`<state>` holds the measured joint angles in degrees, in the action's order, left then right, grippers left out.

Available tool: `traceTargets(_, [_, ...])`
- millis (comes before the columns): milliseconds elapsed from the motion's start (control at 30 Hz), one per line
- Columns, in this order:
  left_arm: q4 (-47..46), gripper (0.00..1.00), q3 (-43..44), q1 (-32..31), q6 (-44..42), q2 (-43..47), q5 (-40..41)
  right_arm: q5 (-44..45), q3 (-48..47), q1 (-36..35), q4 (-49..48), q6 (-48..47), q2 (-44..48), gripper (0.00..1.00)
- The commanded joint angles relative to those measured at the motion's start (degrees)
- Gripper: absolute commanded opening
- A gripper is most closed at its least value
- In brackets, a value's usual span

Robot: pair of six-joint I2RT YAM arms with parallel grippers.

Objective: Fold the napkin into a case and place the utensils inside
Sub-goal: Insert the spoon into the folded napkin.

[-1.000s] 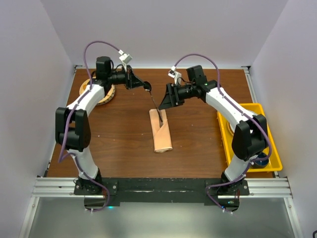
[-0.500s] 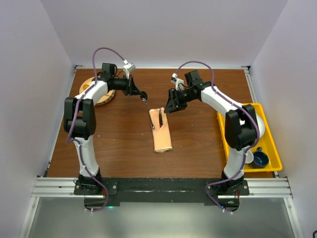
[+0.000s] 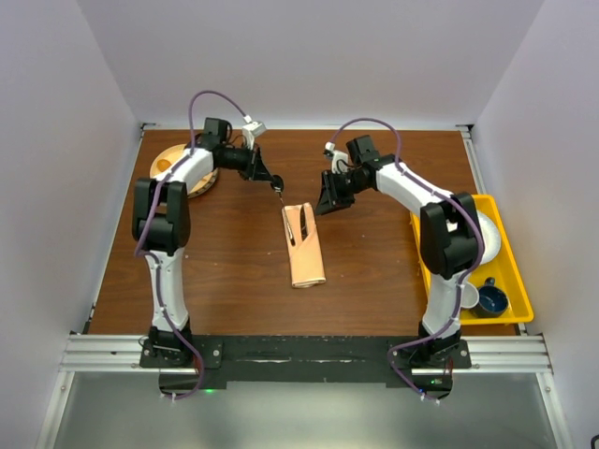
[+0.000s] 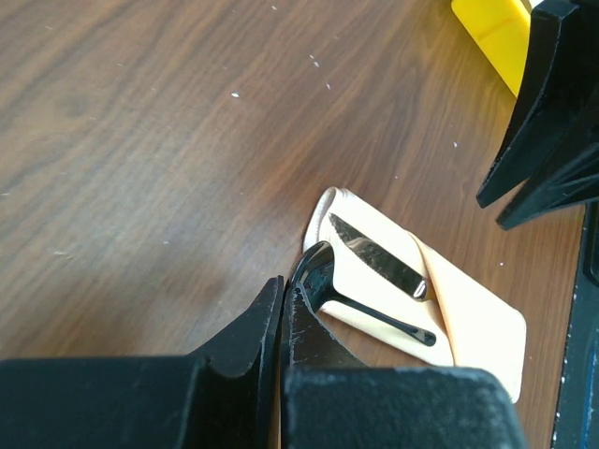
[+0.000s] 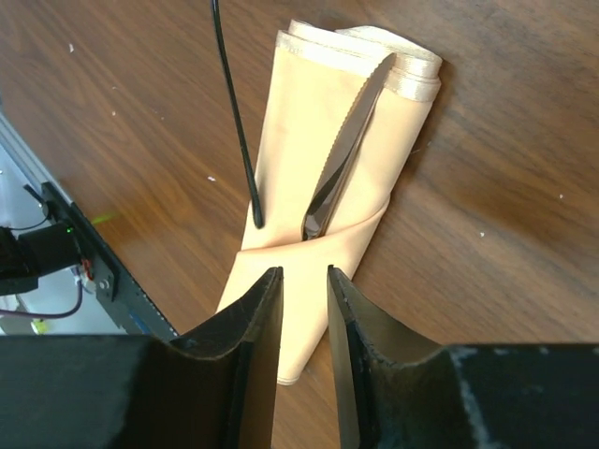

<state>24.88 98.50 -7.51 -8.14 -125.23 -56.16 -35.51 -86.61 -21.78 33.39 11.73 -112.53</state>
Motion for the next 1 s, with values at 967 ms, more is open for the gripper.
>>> traceTargets(967, [0.7,0.00,-6.7,-5.7,3.5,1.6,-2.3,3.0,-1.7,-0.2,1.5,-0.8,-3.4,0.12])
